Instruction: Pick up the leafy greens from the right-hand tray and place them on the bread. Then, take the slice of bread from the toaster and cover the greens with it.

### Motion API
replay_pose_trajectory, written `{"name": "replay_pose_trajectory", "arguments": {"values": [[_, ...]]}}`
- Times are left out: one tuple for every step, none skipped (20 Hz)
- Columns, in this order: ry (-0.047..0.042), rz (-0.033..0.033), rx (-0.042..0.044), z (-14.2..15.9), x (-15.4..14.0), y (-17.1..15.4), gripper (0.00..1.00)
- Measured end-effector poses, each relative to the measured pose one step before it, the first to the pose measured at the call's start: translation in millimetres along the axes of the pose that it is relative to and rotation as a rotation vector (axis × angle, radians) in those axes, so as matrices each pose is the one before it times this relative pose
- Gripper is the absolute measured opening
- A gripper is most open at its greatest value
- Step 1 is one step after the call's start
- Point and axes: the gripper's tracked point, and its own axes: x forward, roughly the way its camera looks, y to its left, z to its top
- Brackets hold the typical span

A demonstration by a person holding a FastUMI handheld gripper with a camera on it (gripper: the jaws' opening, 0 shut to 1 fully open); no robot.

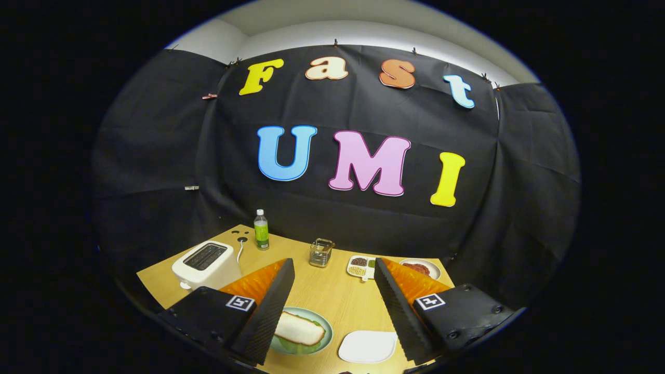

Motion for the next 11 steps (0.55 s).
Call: {"name": "replay_pose_trajectory", "arguments": {"values": [[-0.00035,-0.00223,-0.00231,-0.75,-0.72,-1.92,0.96],[0.00842,-0.00075,-0.00170,-2.13,0.19,-0.92,0.96],[0.00782,-0.00202,-0.00046,-2.27,0.18,-0.89,0.96],[0.00211,-0.00854,0.00683,0.49,0.14,-2.19,0.96],[-0.00532,-0.00213,0.00849,2.37,-0.56,-1.12,0.96],[-0.00368,-0.00323,0.00561,0.52,1.19,-1.00,0.96],[0.00317,0.00112,0.00421,-0.75,0.45,-0.35,0.96],[0.00100,0.00104,0.00436,-0.87,0.88,0.04,0.96],[0.00083,-0.00042,0.00110,0.30,0.96,-0.66,0.96],[-0.00151,-0.00329,-0.00028,1.56,0.65,-2.24,0.96],[-0.00044,-0.00093,0.00123,-0.04,0.51,-0.13,0.96]]}}
